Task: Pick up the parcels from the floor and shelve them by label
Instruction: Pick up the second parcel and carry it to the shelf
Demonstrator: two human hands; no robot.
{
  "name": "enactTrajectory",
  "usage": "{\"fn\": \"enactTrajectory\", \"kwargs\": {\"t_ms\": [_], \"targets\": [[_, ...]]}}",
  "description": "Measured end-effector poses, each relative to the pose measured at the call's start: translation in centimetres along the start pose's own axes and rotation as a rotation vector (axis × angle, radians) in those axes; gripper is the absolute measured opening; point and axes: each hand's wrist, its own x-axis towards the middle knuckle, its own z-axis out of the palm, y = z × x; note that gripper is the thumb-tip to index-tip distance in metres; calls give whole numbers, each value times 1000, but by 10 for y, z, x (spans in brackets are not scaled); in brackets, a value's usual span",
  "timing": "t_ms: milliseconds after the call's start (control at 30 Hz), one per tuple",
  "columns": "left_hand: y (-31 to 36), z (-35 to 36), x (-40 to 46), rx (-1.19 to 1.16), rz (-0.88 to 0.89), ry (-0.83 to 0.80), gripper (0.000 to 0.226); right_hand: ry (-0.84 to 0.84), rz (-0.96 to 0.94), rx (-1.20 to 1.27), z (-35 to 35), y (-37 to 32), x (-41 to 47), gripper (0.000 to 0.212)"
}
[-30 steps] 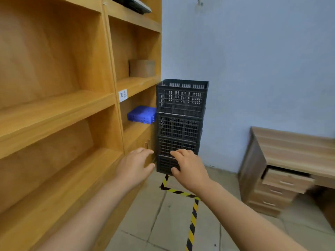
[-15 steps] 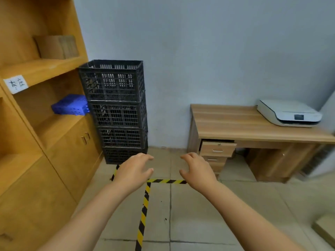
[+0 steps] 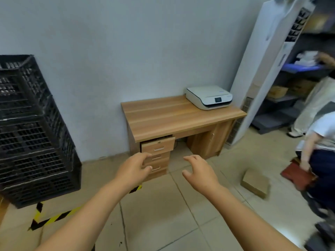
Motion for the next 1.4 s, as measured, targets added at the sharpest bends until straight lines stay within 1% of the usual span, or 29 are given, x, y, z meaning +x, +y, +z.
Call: {"fn": "enactTrajectory", "kwargs": {"t_ms": [200, 367, 667, 800, 1000, 1133, 1400], "targets": [[8, 17, 107, -75, 112, -150, 43, 43, 162, -4, -17, 30, 69, 51], [25, 41, 186, -59, 229, -231, 42, 90, 303, 16, -19, 61, 105, 50], [92, 130, 267, -19, 382, -432, 43, 115, 599, 43, -42, 170, 121, 49], [135, 176, 301, -32, 417, -482, 43, 127, 649, 76, -54, 225, 136, 50], [226, 244, 355, -48, 477, -503, 41, 190, 695, 124, -101, 328, 164, 50], [276, 286, 388, -75, 460, -504, 39, 184, 720, 108, -131, 394, 180, 48], [326, 352, 451, -57, 449, -568, 39, 118, 768, 121, -154, 492, 221, 48]]}}
